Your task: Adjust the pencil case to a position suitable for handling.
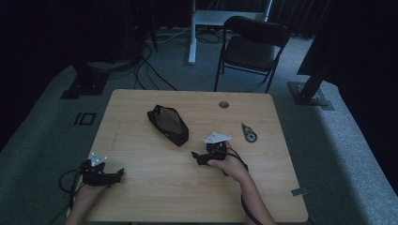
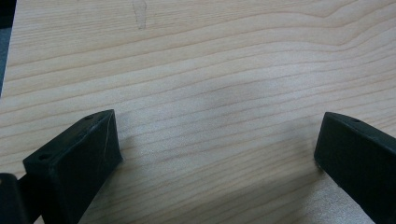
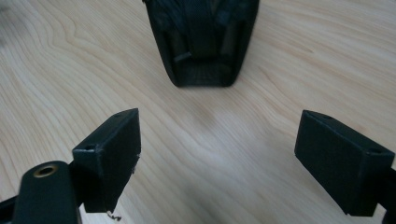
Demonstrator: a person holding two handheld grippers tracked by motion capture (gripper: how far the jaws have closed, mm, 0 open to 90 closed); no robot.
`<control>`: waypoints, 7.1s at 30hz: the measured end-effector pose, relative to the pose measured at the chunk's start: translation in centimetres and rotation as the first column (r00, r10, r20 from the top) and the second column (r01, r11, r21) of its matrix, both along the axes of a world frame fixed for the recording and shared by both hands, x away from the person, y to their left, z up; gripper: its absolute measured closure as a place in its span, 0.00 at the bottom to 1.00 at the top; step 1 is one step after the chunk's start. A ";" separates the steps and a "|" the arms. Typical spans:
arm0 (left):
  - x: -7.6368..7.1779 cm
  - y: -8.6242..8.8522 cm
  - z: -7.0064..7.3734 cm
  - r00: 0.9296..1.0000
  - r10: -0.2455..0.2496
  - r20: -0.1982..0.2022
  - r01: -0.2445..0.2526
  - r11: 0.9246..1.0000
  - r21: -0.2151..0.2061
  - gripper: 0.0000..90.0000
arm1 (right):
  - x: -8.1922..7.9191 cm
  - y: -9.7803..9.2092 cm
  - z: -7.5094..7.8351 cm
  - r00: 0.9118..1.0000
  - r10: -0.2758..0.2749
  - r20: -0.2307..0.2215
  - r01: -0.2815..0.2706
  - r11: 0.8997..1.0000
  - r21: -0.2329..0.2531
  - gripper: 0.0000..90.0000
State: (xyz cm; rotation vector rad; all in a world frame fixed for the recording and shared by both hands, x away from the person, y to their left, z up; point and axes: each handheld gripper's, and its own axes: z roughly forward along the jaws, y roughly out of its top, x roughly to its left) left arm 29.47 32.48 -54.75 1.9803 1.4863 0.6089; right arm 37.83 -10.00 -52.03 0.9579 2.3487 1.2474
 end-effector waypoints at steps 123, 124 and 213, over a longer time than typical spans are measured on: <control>0.0 0.0 0.0 1.000 -0.001 0.000 0.001 1.000 0.000 0.00 | -1.7 -7.2 0.2 0.983 -0.182 0.025 0.181 0.983 0.032 0.81; 0.0 0.0 0.0 1.000 -0.001 0.000 0.001 1.000 -0.001 0.00 | -1.8 -7.5 0.2 0.983 -0.182 0.027 0.182 0.983 0.028 0.81; 0.0 0.0 0.0 1.000 -0.002 0.001 0.002 1.000 0.001 0.00 | -13.8 -11.7 3.7 0.935 -0.337 0.109 0.323 0.938 0.126 0.25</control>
